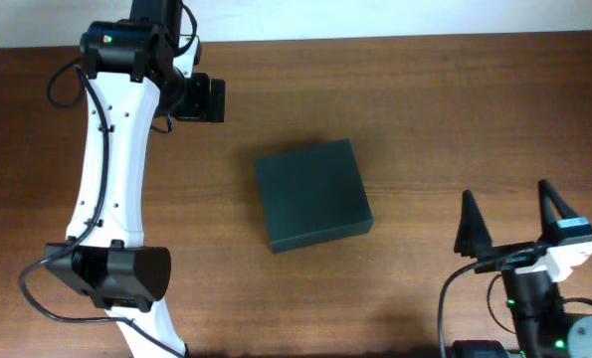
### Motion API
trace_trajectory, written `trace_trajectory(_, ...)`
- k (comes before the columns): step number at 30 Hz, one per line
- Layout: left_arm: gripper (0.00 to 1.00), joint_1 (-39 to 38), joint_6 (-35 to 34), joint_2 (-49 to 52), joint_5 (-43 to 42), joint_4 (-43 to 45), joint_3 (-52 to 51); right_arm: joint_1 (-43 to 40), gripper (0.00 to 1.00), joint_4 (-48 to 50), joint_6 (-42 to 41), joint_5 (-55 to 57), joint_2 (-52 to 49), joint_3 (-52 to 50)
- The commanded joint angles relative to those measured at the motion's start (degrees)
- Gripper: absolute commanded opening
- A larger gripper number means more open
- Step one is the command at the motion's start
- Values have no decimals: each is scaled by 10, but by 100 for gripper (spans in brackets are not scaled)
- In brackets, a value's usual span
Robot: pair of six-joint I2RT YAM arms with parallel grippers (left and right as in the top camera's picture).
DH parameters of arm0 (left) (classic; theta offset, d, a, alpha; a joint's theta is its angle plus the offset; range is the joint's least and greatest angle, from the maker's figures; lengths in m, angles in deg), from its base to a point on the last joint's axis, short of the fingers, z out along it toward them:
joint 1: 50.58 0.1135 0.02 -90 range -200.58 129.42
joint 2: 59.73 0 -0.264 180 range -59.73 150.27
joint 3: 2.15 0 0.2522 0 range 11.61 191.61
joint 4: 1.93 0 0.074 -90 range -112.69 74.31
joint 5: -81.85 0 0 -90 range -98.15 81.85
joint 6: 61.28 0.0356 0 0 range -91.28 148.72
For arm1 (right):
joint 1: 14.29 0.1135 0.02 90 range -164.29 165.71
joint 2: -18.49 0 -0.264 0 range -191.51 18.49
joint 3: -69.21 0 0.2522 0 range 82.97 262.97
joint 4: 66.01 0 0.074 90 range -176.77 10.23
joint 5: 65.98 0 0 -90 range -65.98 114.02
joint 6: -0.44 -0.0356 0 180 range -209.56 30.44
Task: Pack container
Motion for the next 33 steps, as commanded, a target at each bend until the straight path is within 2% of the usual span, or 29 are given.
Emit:
trace_trajectory(1,99,1,1,-8,4,0,3,-4,99,54,4,5,44,-63)
trace_trajectory(10,99,1,1,-8,4,0,3,-4,99,83,4,5,134,-152)
trace_trajectory(18,99,1,1,-8,4,0,3,-4,99,94,4,5,135,-168)
trace_trajectory(33,99,1,1,-8,4,0,3,-3,99,94,0,-17,135,-290)
